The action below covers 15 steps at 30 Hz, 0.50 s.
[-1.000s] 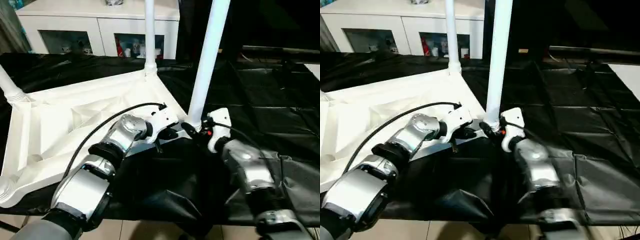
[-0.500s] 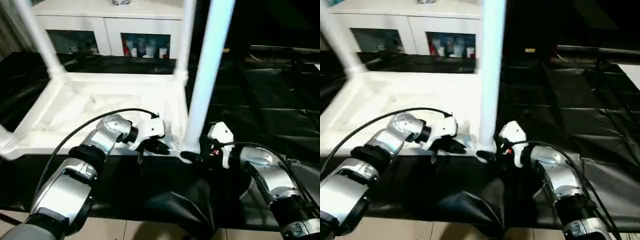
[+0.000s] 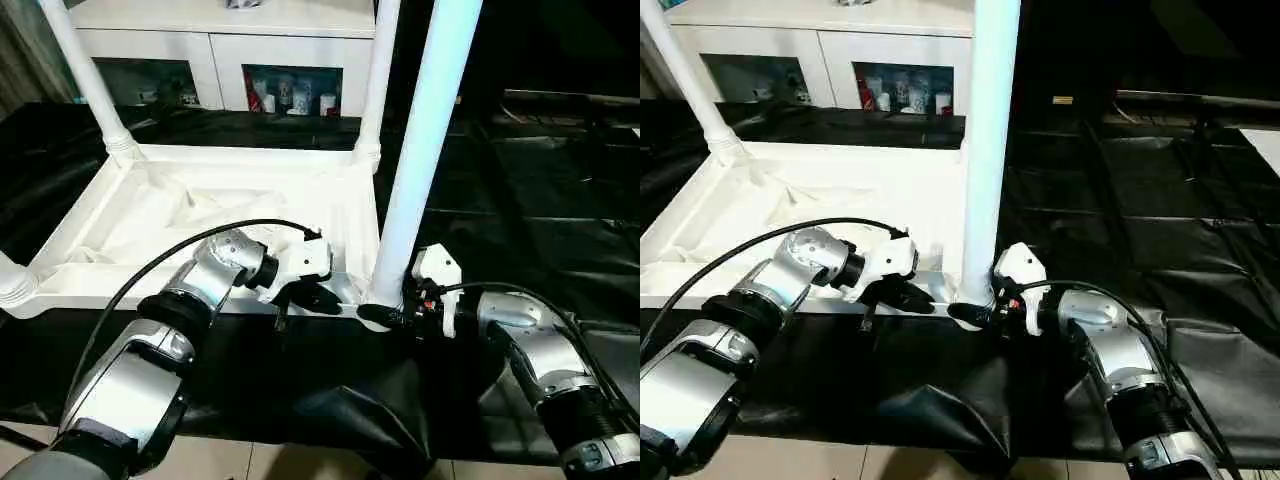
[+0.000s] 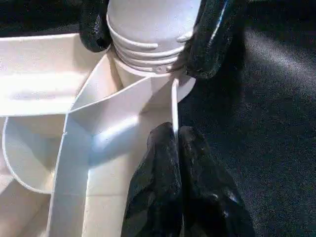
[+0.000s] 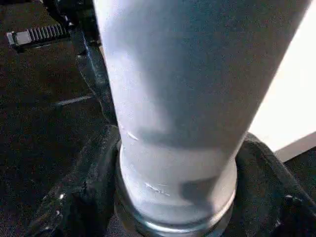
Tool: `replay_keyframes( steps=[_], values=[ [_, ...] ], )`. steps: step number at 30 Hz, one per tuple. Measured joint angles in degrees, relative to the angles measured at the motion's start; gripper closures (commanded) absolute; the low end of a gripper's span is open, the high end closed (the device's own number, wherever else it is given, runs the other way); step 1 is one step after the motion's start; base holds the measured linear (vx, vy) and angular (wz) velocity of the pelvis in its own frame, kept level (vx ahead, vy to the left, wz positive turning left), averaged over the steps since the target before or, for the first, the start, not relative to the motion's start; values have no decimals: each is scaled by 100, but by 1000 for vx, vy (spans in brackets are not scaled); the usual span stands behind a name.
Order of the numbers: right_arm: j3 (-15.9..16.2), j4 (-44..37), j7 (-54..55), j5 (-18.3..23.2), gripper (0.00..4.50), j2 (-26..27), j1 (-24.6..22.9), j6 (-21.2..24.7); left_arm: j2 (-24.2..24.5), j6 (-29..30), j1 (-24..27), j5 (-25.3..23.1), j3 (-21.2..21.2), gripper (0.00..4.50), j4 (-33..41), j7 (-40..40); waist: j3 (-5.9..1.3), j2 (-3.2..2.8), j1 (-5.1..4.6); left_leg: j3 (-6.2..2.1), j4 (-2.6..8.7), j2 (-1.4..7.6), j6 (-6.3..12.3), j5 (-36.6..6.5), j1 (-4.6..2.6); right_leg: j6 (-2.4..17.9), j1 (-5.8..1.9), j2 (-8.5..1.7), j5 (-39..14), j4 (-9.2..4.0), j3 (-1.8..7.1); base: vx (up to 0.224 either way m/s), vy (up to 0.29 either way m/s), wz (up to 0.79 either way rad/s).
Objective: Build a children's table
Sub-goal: Rotate leg to tighten
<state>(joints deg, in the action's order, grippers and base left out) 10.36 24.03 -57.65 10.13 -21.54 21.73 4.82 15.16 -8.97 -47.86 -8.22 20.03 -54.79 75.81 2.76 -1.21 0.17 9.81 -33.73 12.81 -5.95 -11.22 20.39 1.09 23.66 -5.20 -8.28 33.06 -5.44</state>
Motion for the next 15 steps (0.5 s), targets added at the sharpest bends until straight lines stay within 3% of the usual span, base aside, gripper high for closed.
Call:
replay_keyframes(
  steps=[7,15],
  values=[
    [-133,309,641,-75,178,392,106,-37,-55,277,23,-16,-118,450,-10,-411,-5,11,-68,1,-9,-3,-11,-6,-15,4,-4,3,5,7,2,0,0,0],
    [-886,1348,3584,-351,178,1481,703,-54,-899,1105,-375,-77,-409,450,-687,-2720,-4,5,-176,-2,-20,-18,-13,-6,-29,-20,-15,-3,-8,-1,2,0,0,0]
  ],
)
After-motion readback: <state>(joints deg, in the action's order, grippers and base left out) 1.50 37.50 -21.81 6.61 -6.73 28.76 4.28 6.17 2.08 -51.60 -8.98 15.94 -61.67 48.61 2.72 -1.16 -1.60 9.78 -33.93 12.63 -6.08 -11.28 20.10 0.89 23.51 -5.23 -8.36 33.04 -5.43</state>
